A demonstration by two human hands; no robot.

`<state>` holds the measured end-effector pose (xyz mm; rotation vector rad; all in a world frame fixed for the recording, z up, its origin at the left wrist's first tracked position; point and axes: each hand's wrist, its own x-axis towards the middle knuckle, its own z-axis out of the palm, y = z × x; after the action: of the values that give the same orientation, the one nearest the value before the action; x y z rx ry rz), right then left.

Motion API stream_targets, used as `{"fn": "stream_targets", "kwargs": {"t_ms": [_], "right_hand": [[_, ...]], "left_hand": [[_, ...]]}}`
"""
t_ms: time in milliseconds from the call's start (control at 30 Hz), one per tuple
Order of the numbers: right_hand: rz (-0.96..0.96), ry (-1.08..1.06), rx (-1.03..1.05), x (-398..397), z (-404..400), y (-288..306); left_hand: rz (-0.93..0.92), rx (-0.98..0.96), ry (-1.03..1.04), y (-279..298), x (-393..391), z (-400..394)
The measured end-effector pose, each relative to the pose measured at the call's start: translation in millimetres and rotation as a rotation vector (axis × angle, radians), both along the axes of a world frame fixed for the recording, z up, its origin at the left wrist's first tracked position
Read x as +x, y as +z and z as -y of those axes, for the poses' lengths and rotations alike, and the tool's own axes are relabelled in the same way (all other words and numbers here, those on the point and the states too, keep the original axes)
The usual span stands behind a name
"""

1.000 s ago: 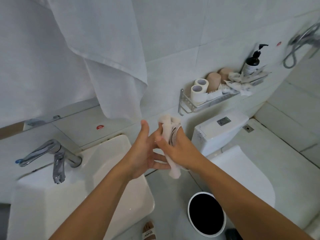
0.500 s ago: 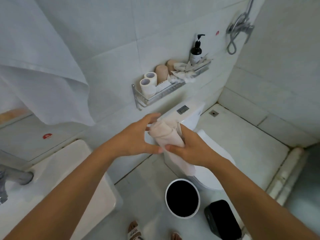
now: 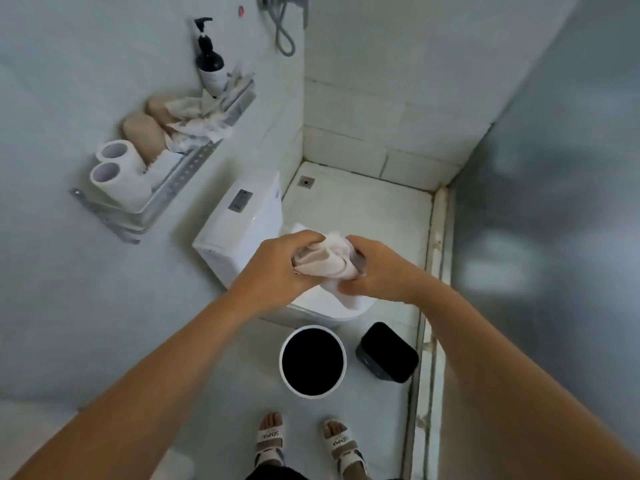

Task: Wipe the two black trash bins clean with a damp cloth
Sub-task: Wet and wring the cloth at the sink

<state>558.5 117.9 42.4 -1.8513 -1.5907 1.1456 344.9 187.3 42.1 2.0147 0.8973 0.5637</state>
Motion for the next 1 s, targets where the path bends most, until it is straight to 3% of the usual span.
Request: {"fn": "stream_targets", "kwargs": {"t_ms": [67,200,233,300,367,433,533,700,1000], "right_hand": [[-0.224,-0.139,-0.143,13.8,11.5,-12.2],[-0.774,-1.000,-0.386,18.8,24.1,-39.7],[-0.899,-1.122,-0.492,16.6,25.8,-46.3],[-1.264,-1.049,-0.563,3.9,31.4,-56.0],[-1.641,-0.838,-0.361,-6.8,35.8,-60.8],[-1.832,-0.786,-0.106,-5.5,34.5,-67.5],[-1.730,-0.834,0.022,4.3,28.3,-77.6],[-1.513,-0.890,-0.145,38.5,37.8,-116.6],[-1.123,-1.089,-0.221,106.7,72.3,-226.3]], "left_hand": [[-0.014,0.115,-0.100,-15.2,14.0,-4.3],[-0.006,0.354,-0.278,-42.5,32.9,-12.3],[0.030,0.390,-0.288,-46.6,37.4,-12.9],[0.091,0.439,-0.281,-53.7,46.8,-11.8],[0.115,0.471,-0.283,-62.7,54.9,-7.2],[0.108,0.491,-0.333,-75.2,61.1,-2.0],[0.092,0.561,-0.481,-95.6,68.6,-0.4],[-0.018,0.772,-0.687,-135.8,93.9,0.7],[-0.139,0.600,-0.817,-241.0,149.4,43.2]]}}
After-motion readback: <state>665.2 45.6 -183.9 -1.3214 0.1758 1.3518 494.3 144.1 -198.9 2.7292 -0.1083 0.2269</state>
